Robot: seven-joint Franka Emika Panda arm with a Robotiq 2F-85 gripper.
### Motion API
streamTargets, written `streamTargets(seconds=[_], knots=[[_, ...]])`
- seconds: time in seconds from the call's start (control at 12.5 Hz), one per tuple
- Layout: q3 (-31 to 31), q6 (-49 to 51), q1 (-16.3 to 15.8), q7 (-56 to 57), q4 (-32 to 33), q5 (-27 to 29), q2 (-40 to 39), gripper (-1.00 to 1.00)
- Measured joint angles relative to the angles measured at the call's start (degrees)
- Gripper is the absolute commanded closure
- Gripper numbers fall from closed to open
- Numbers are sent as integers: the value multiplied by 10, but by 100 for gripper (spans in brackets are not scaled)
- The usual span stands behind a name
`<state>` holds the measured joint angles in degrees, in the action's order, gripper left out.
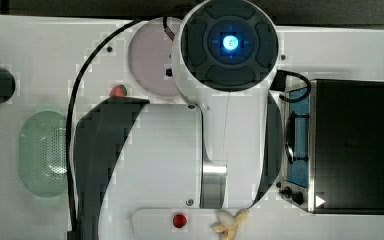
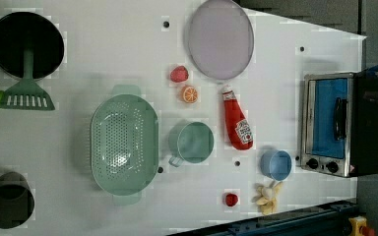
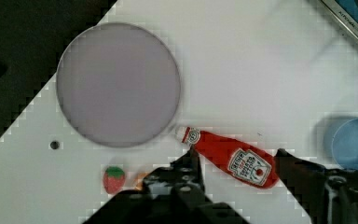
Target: Pick Ketchup from the table and place it in strainer.
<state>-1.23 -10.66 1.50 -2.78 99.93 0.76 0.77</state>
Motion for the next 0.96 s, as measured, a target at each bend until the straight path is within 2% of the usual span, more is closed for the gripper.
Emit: streamTargets(seconds=[0.08,0.24,0.64,0.96], knots=[[-20,48,20,1,22,0,20,-58],[-38,87,37,1,59,0,68,-100],[-46,39,51,79,81,1,88,-100],[-50,-49,53,269,166,0,23,-100]])
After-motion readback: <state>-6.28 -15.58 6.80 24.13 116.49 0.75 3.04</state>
